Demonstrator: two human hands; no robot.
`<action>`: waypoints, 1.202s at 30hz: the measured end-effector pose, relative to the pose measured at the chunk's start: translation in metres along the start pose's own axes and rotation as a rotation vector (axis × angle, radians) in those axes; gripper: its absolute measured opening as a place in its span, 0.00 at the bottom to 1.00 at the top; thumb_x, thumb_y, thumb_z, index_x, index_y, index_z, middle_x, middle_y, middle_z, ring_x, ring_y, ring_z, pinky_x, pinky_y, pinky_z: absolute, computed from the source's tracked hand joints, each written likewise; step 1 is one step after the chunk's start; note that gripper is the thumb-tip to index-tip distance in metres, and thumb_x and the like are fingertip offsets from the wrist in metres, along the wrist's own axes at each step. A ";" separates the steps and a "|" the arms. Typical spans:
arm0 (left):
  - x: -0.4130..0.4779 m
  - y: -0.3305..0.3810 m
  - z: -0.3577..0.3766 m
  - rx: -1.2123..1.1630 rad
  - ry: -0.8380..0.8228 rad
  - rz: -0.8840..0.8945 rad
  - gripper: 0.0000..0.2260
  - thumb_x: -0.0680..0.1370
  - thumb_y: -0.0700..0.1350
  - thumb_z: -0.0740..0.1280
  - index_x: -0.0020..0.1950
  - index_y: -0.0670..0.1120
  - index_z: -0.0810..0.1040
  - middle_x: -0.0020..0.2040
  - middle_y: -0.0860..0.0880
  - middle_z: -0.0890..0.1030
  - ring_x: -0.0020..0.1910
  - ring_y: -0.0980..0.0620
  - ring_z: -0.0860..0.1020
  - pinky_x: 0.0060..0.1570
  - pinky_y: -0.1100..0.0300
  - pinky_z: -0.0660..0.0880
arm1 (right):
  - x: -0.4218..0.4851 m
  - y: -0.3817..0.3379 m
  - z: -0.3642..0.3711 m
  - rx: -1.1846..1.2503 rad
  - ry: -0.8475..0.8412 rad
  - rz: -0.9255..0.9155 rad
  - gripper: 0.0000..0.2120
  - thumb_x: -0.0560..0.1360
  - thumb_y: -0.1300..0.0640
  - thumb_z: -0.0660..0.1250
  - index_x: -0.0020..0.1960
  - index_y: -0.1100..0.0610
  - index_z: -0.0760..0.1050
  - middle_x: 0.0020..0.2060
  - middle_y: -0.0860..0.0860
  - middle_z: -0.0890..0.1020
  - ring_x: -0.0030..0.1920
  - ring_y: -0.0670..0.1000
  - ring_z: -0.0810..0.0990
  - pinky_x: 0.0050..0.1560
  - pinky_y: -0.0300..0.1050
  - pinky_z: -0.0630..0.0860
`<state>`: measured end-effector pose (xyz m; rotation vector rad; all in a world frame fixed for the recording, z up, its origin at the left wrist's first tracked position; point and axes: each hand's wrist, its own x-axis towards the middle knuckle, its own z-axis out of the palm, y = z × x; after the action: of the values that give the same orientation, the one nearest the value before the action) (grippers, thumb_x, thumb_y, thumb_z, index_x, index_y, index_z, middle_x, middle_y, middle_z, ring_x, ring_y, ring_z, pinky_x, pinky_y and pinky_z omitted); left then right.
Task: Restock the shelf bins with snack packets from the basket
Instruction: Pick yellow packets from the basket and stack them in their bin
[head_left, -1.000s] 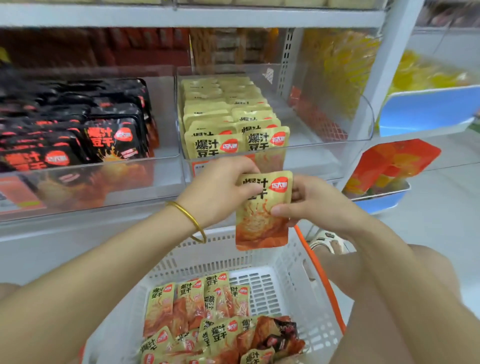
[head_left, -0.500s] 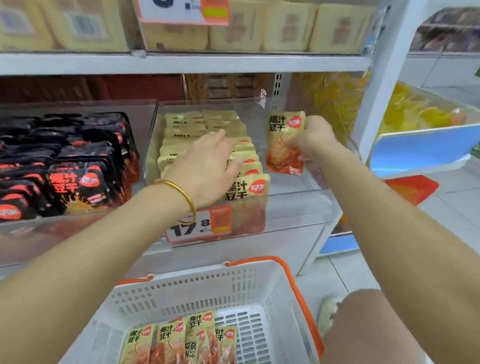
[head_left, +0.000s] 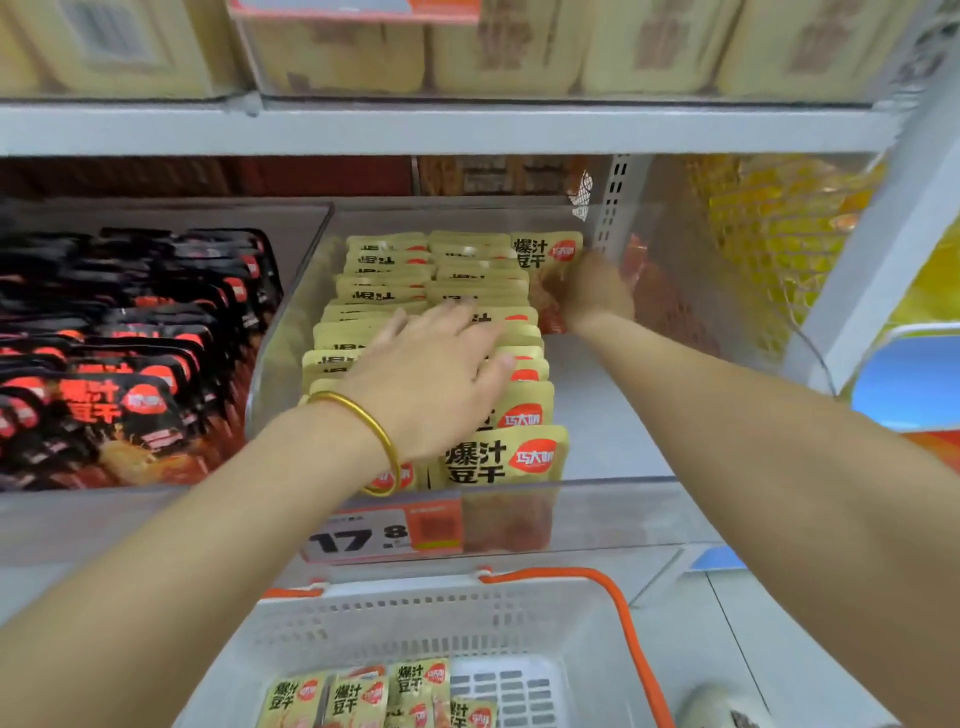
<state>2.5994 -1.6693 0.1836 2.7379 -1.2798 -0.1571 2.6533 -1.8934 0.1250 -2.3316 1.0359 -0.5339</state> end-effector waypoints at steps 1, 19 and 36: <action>0.000 0.000 0.000 -0.001 -0.002 -0.002 0.22 0.82 0.55 0.45 0.77 0.54 0.53 0.78 0.51 0.48 0.77 0.54 0.46 0.73 0.52 0.40 | 0.000 -0.001 0.002 0.010 -0.017 0.009 0.17 0.77 0.52 0.63 0.62 0.61 0.72 0.55 0.57 0.81 0.55 0.58 0.80 0.50 0.50 0.75; -0.155 -0.015 0.110 -0.157 0.271 0.302 0.13 0.75 0.47 0.56 0.52 0.47 0.78 0.49 0.50 0.80 0.49 0.44 0.76 0.46 0.50 0.72 | -0.266 0.017 -0.068 -0.254 -0.839 -0.356 0.10 0.77 0.58 0.65 0.41 0.64 0.77 0.34 0.59 0.83 0.31 0.55 0.83 0.25 0.38 0.76; -0.149 -0.063 0.205 -0.022 -0.199 0.089 0.12 0.79 0.46 0.57 0.59 0.49 0.77 0.59 0.50 0.78 0.59 0.49 0.72 0.59 0.50 0.70 | -0.386 0.157 0.191 -0.634 -1.196 -0.474 0.12 0.75 0.68 0.64 0.55 0.58 0.69 0.42 0.52 0.74 0.45 0.53 0.76 0.46 0.48 0.78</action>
<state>2.5229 -1.5265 -0.0220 2.6960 -1.4355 -0.4418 2.4270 -1.6291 -0.1731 -2.6902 0.0415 1.1073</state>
